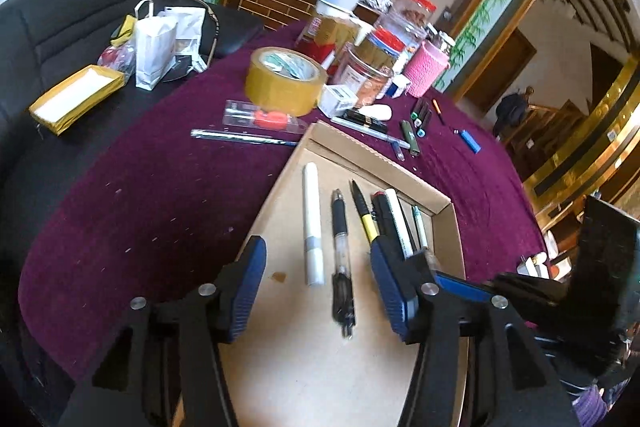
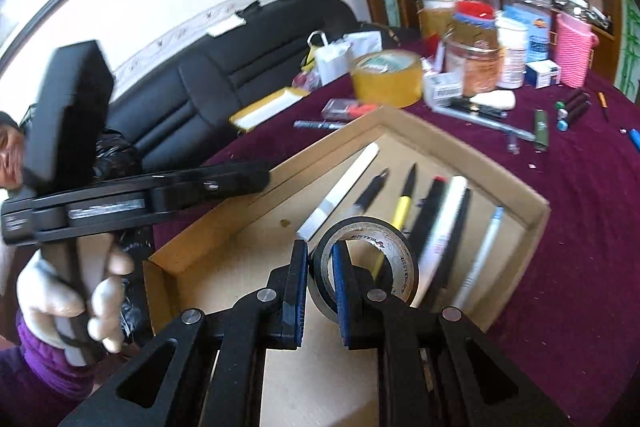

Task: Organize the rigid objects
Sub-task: 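Lower the marker and tape roll into the tray and open both tools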

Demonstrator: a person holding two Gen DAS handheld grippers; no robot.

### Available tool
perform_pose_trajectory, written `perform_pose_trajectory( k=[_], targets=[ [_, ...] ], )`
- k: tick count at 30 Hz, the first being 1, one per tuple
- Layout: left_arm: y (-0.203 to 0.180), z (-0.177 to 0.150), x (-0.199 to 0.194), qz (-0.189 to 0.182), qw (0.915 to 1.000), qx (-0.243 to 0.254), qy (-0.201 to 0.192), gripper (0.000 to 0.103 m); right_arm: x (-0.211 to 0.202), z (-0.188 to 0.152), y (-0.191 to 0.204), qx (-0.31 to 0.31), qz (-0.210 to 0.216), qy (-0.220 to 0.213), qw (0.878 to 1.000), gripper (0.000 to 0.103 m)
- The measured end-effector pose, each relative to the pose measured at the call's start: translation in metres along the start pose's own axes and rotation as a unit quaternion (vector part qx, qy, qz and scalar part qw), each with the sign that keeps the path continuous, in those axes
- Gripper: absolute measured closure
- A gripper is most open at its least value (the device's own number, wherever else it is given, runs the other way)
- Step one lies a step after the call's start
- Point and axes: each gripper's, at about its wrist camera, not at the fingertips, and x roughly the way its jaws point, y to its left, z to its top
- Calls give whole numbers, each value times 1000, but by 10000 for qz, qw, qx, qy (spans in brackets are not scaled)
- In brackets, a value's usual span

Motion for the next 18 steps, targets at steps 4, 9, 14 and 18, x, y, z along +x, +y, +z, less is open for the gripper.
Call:
perform_pose_trajectory(
  k=[4, 9, 14, 18],
  targets=[
    [10, -7, -11, -67, 9999, -101, -101, 48, 18, 0, 11, -190, -108, 216, 9995, 89],
    [23, -16, -25, -353, 9987, -322, -200, 47, 27, -7, 22, -367, -215, 554, 9976, 89],
    [29, -19, -29, -396, 9983, -344, -263, 46, 33, -21, 40, -674, -267, 913, 9932, 89],
    [30, -23, -28, -434, 9981, -366, -243, 46, 56, -18, 42, -762, -497, 1142, 9893, 89]
  ],
)
